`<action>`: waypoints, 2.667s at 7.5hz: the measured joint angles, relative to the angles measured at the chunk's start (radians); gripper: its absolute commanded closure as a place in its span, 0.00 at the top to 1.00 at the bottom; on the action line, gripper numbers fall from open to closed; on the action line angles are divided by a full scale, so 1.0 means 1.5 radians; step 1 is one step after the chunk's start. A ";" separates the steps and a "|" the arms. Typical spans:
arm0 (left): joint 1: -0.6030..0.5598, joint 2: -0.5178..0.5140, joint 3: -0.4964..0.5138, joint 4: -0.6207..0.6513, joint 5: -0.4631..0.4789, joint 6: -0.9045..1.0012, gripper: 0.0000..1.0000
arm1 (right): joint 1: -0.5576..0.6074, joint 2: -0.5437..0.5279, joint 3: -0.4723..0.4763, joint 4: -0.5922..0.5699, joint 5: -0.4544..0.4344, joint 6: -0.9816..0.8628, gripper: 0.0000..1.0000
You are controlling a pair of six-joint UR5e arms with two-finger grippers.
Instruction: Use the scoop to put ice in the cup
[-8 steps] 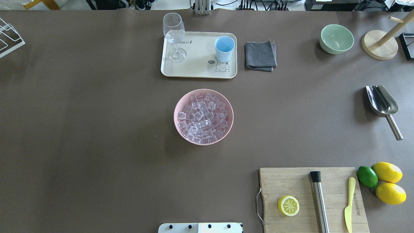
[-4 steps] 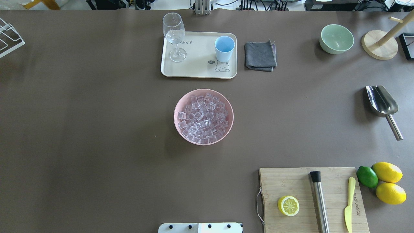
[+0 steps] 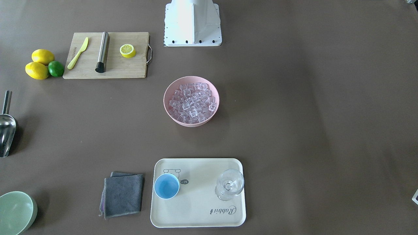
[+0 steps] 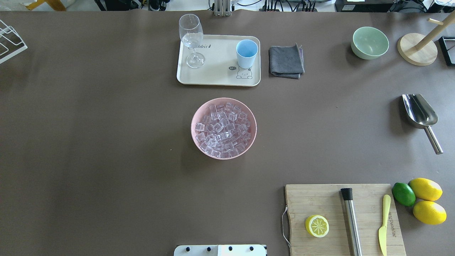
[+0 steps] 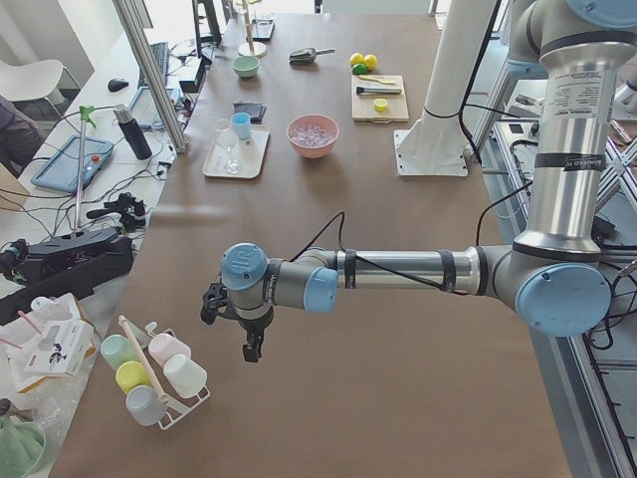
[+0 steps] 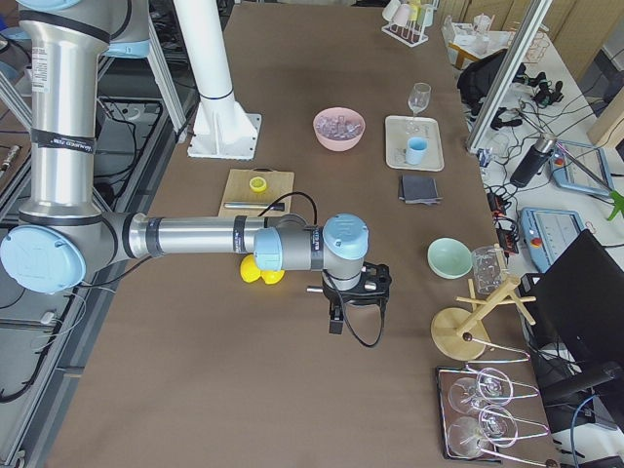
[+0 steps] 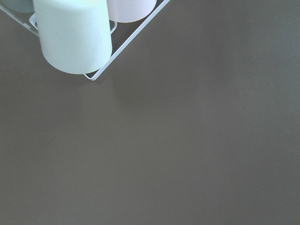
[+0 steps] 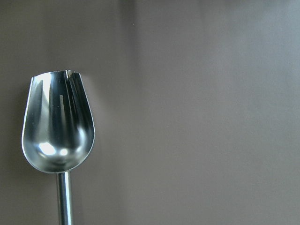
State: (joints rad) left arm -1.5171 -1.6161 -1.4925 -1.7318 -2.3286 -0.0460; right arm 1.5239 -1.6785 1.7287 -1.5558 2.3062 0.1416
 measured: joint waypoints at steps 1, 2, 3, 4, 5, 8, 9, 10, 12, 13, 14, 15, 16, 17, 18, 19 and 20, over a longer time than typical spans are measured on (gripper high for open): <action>0.000 -0.001 0.001 0.000 0.000 0.000 0.99 | -0.002 0.000 0.001 0.002 0.002 0.015 1.00; 0.000 -0.002 0.002 0.000 0.000 0.000 0.99 | -0.009 0.001 0.002 0.013 0.002 0.044 1.00; 0.000 -0.002 0.002 0.000 0.000 0.000 0.99 | -0.028 -0.002 0.001 0.051 0.000 0.096 1.00; 0.000 -0.003 0.003 0.000 0.000 0.000 0.99 | -0.052 -0.011 -0.001 0.113 -0.004 0.152 1.00; 0.000 -0.004 0.003 0.000 0.000 0.000 0.99 | -0.083 -0.023 0.000 0.173 -0.006 0.193 1.00; 0.000 -0.005 0.003 -0.001 0.000 0.000 0.99 | -0.189 -0.061 0.005 0.347 -0.061 0.339 1.00; 0.000 -0.005 0.003 -0.001 0.001 0.000 0.99 | -0.213 -0.076 0.002 0.393 -0.074 0.374 1.00; 0.000 -0.005 0.003 -0.002 0.002 0.001 0.99 | -0.235 -0.089 -0.003 0.432 -0.089 0.406 1.00; 0.016 -0.005 0.002 -0.016 0.004 0.005 0.99 | -0.283 -0.099 -0.037 0.516 -0.133 0.455 0.96; 0.042 -0.009 0.000 -0.034 0.009 0.005 0.99 | -0.301 -0.099 -0.063 0.558 -0.148 0.467 0.90; 0.064 -0.021 -0.003 -0.042 0.020 0.004 0.99 | -0.320 -0.099 -0.079 0.581 -0.165 0.478 0.85; 0.089 -0.032 -0.010 -0.044 0.026 0.003 0.99 | -0.338 -0.098 -0.084 0.589 -0.178 0.483 0.78; 0.115 -0.038 -0.027 -0.044 0.028 0.002 0.99 | -0.353 -0.098 -0.086 0.592 -0.184 0.485 0.62; 0.148 -0.043 -0.051 -0.045 0.030 0.002 0.99 | -0.363 -0.098 -0.086 0.593 -0.186 0.485 0.32; 0.184 -0.054 -0.069 -0.044 0.029 0.004 0.99 | -0.369 -0.099 -0.085 0.593 -0.186 0.483 0.00; 0.209 -0.061 -0.090 -0.044 0.017 0.006 0.99 | -0.372 -0.101 -0.083 0.593 -0.185 0.481 0.00; 0.230 -0.069 -0.111 -0.045 -0.021 0.005 0.99 | -0.372 -0.108 -0.075 0.593 -0.182 0.479 0.00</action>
State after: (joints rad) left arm -1.1715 -1.7201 -1.6589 -1.8000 -2.3596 -0.0379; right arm 0.9654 -1.8404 1.6169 -0.6669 2.0333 0.8598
